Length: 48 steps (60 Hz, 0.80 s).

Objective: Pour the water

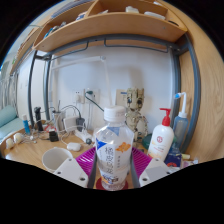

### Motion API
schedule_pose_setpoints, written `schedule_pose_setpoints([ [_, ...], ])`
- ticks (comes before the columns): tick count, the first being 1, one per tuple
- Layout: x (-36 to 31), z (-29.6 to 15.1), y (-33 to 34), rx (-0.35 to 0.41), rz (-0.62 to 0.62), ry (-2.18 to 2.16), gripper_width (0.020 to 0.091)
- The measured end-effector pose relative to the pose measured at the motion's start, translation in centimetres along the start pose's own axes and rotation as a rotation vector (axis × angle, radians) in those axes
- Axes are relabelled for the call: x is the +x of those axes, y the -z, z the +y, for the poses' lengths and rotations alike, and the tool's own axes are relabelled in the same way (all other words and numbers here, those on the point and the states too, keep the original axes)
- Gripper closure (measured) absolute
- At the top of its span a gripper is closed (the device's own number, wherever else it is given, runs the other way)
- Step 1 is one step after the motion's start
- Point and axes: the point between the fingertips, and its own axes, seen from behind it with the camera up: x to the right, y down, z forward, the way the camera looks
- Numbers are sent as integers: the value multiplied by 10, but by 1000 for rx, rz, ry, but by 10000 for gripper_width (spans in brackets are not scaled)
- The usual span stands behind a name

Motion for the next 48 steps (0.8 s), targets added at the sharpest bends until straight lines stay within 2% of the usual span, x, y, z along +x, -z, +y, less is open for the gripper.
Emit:
schedule_pose_setpoints([
  [2, 1, 4, 1, -19, 9, -1, 498],
  [4, 2, 9, 3, -40, 22, -9, 372],
  [5, 2, 12, 4, -49, 27, -13, 286],
  [7, 2, 18, 9, -65, 33, -17, 223],
  [10, 0, 28, 18, -89, 42, -5, 258],
  [15, -1, 44, 44, -120, 53, 28, 241],
  [26, -21, 67, 128, -258, 55, -85, 251],
  [35, -29, 38, 192, -306, 100, -132, 246],
  [48, -24, -18, 245, -294, 188, -148, 247],
])
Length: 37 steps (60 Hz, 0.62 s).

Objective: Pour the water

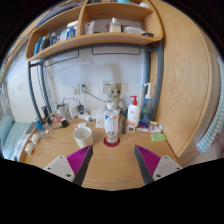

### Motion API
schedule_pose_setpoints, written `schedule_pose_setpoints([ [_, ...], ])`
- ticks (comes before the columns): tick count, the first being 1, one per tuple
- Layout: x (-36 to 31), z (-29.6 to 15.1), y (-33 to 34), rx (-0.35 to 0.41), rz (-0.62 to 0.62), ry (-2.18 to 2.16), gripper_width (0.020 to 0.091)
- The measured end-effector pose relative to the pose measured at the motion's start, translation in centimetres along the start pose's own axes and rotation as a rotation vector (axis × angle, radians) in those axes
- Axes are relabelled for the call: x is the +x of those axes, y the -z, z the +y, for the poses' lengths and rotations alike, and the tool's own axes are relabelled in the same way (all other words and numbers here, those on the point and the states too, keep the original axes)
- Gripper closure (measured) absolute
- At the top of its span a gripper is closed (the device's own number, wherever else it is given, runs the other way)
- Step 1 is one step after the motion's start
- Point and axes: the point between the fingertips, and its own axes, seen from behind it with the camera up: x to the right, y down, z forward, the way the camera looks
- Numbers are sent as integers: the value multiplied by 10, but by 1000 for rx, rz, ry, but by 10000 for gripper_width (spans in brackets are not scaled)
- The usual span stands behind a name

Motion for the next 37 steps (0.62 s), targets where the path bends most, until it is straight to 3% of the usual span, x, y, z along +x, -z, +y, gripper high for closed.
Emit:
schedule_pose_setpoints([
  [11, 6, -28, 29, 41, 38, -16, 247],
  [37, 8, -41, 30, 37, -9, -66, 252],
])
